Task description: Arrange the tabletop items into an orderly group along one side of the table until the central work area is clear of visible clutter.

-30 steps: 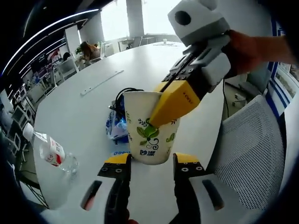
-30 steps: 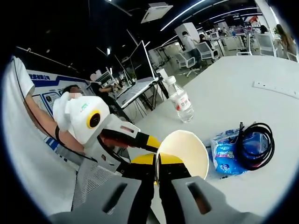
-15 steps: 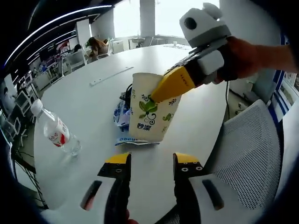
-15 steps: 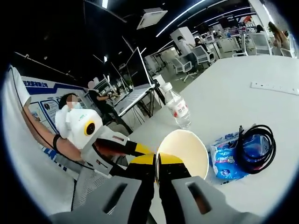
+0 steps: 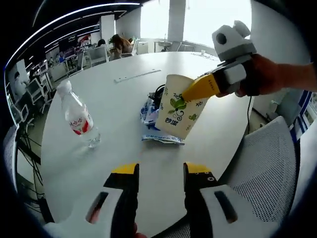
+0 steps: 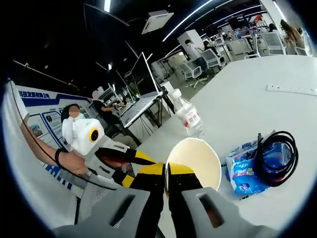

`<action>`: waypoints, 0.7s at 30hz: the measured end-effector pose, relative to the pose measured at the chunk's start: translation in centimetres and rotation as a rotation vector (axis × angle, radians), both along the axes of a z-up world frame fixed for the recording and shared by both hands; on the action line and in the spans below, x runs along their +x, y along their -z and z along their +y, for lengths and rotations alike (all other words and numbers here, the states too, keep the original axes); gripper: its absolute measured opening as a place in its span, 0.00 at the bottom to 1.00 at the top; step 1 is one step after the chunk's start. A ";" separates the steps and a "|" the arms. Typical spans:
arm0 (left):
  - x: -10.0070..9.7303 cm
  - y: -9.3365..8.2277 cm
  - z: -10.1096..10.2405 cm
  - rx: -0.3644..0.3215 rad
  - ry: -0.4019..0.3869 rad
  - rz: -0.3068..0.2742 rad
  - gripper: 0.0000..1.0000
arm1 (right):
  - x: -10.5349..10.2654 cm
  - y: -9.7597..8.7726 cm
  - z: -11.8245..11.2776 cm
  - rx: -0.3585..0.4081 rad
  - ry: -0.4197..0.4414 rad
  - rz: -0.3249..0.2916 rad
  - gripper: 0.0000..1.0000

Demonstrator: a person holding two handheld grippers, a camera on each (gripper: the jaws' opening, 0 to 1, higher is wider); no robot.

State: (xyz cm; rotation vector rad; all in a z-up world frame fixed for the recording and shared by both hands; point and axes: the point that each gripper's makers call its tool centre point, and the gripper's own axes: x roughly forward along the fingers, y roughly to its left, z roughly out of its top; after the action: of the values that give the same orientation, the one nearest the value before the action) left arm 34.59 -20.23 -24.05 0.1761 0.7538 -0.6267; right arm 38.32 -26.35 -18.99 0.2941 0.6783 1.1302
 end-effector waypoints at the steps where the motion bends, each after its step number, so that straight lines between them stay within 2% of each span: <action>1: 0.1 -0.1 0.3 -0.011 -0.019 0.000 0.35 | 0.0 0.0 0.1 -0.001 -0.001 0.001 0.00; 11: 0.0 -0.3 2.2 -0.061 -0.112 0.006 0.35 | 1.0 -0.3 1.8 -0.029 -0.032 -0.027 0.00; 21: -0.5 -0.2 3.3 -0.073 -0.150 0.012 0.35 | 2.6 -0.1 3.3 -0.079 -0.083 -0.058 0.00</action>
State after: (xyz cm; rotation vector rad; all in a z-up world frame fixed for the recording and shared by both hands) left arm 34.09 -16.91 -23.82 0.0479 0.7468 -0.5121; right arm 40.93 -23.04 -18.92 0.1665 0.6876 1.1830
